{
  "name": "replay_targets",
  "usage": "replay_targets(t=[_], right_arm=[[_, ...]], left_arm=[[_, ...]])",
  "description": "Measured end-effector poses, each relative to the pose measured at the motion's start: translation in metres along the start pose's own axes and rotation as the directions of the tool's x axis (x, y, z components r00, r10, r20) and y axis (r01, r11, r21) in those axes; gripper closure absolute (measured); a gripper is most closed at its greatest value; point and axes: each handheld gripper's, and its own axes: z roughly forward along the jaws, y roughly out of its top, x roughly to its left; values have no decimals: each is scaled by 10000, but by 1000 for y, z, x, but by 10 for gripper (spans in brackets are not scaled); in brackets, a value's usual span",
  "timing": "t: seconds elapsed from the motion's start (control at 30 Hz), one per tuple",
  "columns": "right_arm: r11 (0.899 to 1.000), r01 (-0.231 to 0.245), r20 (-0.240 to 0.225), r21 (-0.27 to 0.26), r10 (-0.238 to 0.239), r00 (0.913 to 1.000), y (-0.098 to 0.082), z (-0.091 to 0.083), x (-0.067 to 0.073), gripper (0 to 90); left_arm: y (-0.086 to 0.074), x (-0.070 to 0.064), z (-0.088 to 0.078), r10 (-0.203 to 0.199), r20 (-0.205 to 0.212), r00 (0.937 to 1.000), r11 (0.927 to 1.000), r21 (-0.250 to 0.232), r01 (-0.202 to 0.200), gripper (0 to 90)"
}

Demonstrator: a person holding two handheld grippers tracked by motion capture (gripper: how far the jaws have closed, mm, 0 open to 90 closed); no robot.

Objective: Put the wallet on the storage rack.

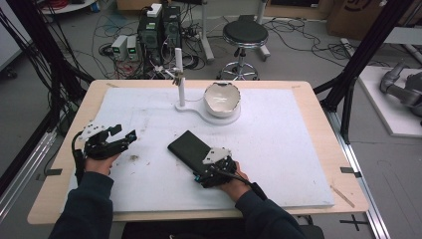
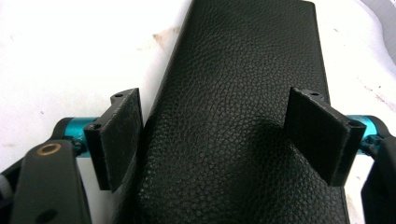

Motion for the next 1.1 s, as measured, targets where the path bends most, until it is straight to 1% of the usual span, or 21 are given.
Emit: replay_targets(t=[0.07, 0.13, 0.17, 0.2, 0.23, 0.33, 0.43, 0.47, 0.53, 0.63, 0.67, 0.73, 0.83, 0.93, 1.0, 1.1], right_arm=[[9995, 305, 140, 110, -306, 9994, 0, 0, 1, 213], [9997, 213, 145, 117, -215, 9997, 1, -1, 0, 255], [9997, 200, 110, 116, -201, 9997, 1, -2, -1, 297], [9998, 147, 117, 108, -148, 9998, 1, -3, -1, 371], [9996, 240, 167, 136, -242, 9996, 1, -5, -2, 439], [9999, 33, 140, 125, -35, 9999, 1, -10, -7, 569], [9999, -125, 143, 110, 123, 9998, 1, -14, -9, 669], [9998, -151, 215, 114, 148, 9997, 1, -15, -9, 701], [9998, -179, 183, 28, 179, 9997, 2, -18, -11, 743], [9989, -370, 148, -289, 374, 9992, 5, -25, -15, 791], [9978, -527, 119, -406, 532, 9985, 6, -28, -18, 803], [9946, -791, 70, -669, 797, 9968, 8, -34, -24, 814], [9873, -1237, 2, -997, 1243, 9922, 10, -45, -35, 825], [9790, -1599, -98, -1266, 1599, 9871, 12, -56, -44, 831], [9718, -1872, -138, -1437, 1872, 9822, 12, -63, -51, 832], [9544, -2417, -350, -1752, 2393, 9703, 11, -76, -60, 833]], left_arm=[[0, 0, 1, 33, 8, 10000, 10000, 51, -33, 328], [0, -1, 1, 19, 22, 10000, 10000, 65, -19, 329], [-1, 0, 1, 12, 10, 10000, 10000, 67, -13, 329], [-1, 0, 1, -8, 27, 10000, 10000, 61, 8, 329], [-1, 0, 1, -37, 21, 10000, 10000, 59, 37, 329], [-1, 0, 1, -3, 29, 10000, 10000, 96, 3, 329], [-1, -1, 1, 6, 72, 10000, 9999, 128, -7, 330], [-1, -1, 1, 17, 60, 10000, 9999, 127, -18, 330], [-1, -1, 1, -12, 47, 10000, 9999, 138, 12, 330], [-1, 0, 2, -43, 64, 10000, 9999, 117, 42, 330], [-2, 0, 2, -56, 82, 10000, 9999, 134, 55, 330], [-2, 0, 2, -28, 73, 10000, 9999, 151, 27, 330], [-2, 0, 2, -45, 60, 10000, 9999, 142, 44, 330], [-2, 0, 2, -65, 58, 10000, 9999, 157, 64, 330], [-2, 0, 2, -67, 60, 10000, 9999, 147, 66, 332], [-2, 0, 2, -67, 69, 10000, 9999, 143, 66, 333]])
